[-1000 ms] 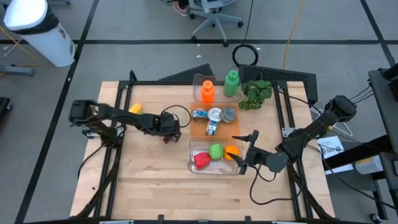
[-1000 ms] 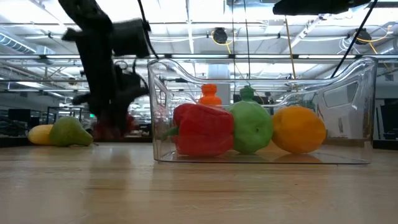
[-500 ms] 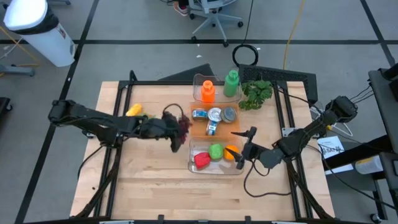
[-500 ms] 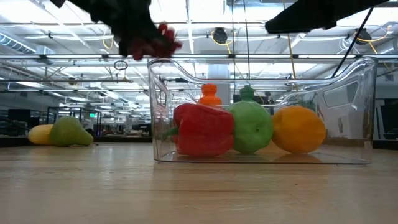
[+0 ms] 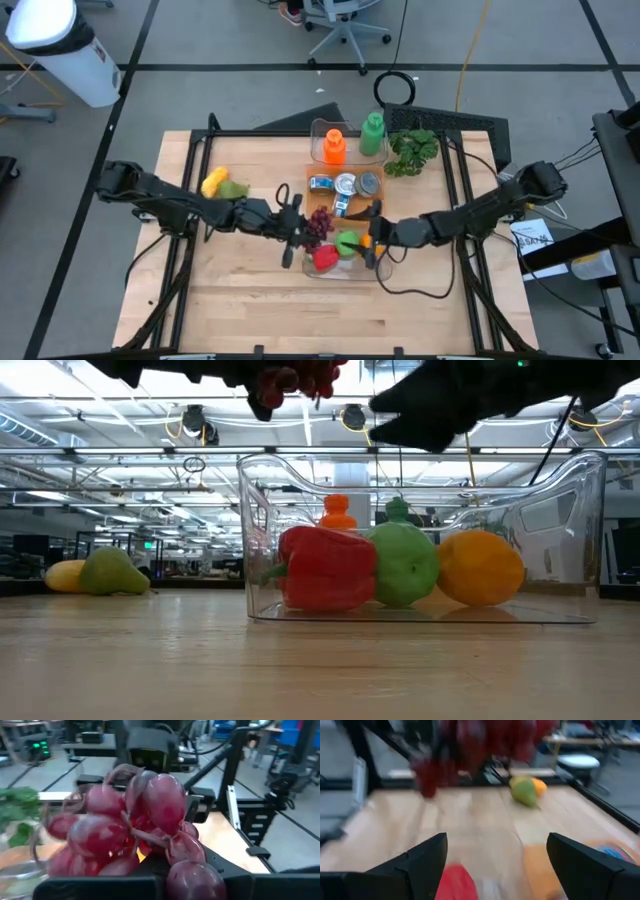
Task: Pick & Place Food Item
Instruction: Put the red grapes into the bottom transparent bin
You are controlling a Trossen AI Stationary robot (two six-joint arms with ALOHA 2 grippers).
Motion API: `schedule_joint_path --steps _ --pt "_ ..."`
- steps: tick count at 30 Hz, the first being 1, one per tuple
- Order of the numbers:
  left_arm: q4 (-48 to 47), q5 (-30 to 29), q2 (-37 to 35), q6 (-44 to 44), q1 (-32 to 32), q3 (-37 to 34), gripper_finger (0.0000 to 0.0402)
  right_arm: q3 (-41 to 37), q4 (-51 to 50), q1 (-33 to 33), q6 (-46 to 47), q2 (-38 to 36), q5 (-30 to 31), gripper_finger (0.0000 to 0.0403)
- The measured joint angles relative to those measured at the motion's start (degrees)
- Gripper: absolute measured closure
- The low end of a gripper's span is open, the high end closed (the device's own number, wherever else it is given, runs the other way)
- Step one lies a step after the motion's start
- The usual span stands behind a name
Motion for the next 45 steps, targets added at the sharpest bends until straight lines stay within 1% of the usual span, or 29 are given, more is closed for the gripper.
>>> schedule_joint_path --steps 3,7,10,12,14,17,19,24,27,33,41,43,45 --pt "2.04 3.23 1.55 1.51 0.0 0.0 0.036 0.0 9.78 -1.24 -1.57 3.29 -3.75 0.0083" --pt "2.11 6.1 1.74 2.77 -0.02 0.0 0.0378 0.0 21.64 -2.66 -1.46 6.57 -9.22 0.0083" --pt "2.0 6.37 1.73 3.13 0.0 0.0 0.0382 0.02 29.46 -3.99 1.57 8.59 -14.96 0.0083" --pt "1.98 6.26 1.73 3.14 0.24 0.0 0.0379 0.51 32.71 -4.98 4.44 10.07 -17.72 0.0083" --pt "1.86 6.22 1.73 3.13 0.49 0.0 0.0367 1.47 33.22 -5.64 6.17 11.44 -17.75 0.0083" --pt "1.65 6.2 1.73 3.13 0.78 0.0 0.0356 2.78 33.18 -6.15 6.37 13.21 -17.71 0.0083" --pt "1.67 6.22 1.73 3.17 0.9 0.0 0.0358 3.38 33.15 -6.42 6.37 14.1 -17.71 0.0083" --pt "0.69 6.44 1.71 3.17 1.09 0.0 0.0382 5.05 33.06 -7.12 7.21 15.54 -17.83 0.0083" --pt "0.27 6.44 1.71 3.15 1.09 0.0 0.0382 5.96 33.09 -7.21 7.84 15.82 -17.8 0.0083" --pt "0.35 6.38 1.71 3.45 1.03 0.0 0.0358 7.07 33.2 -7.21 7.9 15.8 -17.45 0.0083" --pt "0.17 6.22 1.71 4.59 1.09 0.0 0.0383 8.2 30.48 -8.24 7.97 15.76 -17.78 0.0084" --pt "0.19 6.23 1.71 4.6 1.07 0.0 0.038 8.22 30.31 -8.22 7.85 15.76 -17.77 0.0092" --pt "0.19 6.2 1.71 4.59 1.07 0.0 0.0368 8.22 30.11 -8.24 7.84 15.76 -17.75 0.0108"
